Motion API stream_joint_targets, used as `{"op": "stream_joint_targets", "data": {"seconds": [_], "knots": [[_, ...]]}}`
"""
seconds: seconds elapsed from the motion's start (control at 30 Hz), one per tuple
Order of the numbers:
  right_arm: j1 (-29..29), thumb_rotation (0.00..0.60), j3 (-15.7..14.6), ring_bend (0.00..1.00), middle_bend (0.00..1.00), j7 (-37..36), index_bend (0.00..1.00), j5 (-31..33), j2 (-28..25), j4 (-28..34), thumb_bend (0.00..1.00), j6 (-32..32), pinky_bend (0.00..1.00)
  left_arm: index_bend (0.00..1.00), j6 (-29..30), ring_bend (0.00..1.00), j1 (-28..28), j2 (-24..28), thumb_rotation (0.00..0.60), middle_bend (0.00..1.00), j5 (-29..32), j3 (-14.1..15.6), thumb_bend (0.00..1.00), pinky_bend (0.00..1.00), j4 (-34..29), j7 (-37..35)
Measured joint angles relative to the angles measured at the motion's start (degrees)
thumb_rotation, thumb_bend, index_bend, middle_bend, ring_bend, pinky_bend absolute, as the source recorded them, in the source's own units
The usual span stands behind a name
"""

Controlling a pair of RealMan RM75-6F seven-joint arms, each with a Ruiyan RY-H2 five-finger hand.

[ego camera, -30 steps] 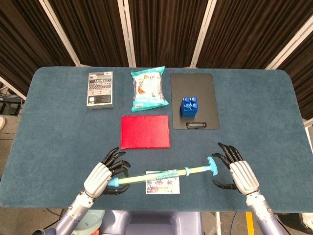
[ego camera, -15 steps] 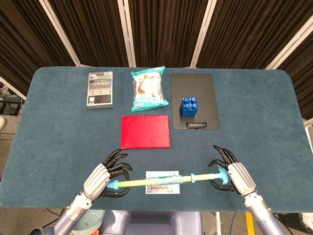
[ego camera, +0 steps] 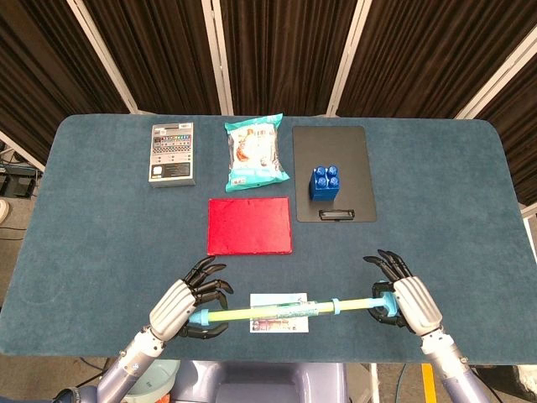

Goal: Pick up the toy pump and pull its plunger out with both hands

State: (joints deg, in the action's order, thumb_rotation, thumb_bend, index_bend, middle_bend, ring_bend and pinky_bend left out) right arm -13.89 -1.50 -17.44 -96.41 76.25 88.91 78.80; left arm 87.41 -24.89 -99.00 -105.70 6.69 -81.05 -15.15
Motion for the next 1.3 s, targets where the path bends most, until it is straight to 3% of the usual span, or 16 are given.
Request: {"op": "stream_joint_targets", "data": {"seconds": [0.23, 0.4, 0.9, 1.3], "knots": [[0.05, 0.600, 0.88, 0.00, 0.23, 1.46, 0.86, 1.34, -0.10, -0.85, 0.53, 0.26, 0.00, 0.72, 0.82, 0.10, 0.37, 1.81, 0.600, 0.36, -0.37, 0.19, 0.41, 0.01, -1.94, -0.67], [-0.19, 0.600, 1.49, 0.00, 0.24, 3.00, 0.88, 2.37, -0.69, -1.25, 0.46, -0.18, 0.00, 0.72, 2.00, 0.10, 0.78, 3.58, 0.600, 0.36, -0.70, 0.08, 0.41, 0.01, -2.96, -0.87], [-1.02, 0.600, 4.98, 0.00, 0.24, 4.75, 0.89, 6.91, -3.36, -1.25, 0.41, -0.85, 0.00, 0.72, 5.29, 0.10, 2.05, 9.32, 0.600, 0.36, -1.62, -0.19, 0.41, 0.01, -5.49, -2.66], [-2.56, 0.600, 7.67, 0.00, 0.24, 2.70, 0.89, 10.64, -3.71, -5.17, 0.40, -3.14, 0.00, 0.72, 8.34, 0.10, 3.48, 13.98, 0.600, 0.36, -3.24, 0.39, 0.41, 0.01, -6.97, -4.21]]}}
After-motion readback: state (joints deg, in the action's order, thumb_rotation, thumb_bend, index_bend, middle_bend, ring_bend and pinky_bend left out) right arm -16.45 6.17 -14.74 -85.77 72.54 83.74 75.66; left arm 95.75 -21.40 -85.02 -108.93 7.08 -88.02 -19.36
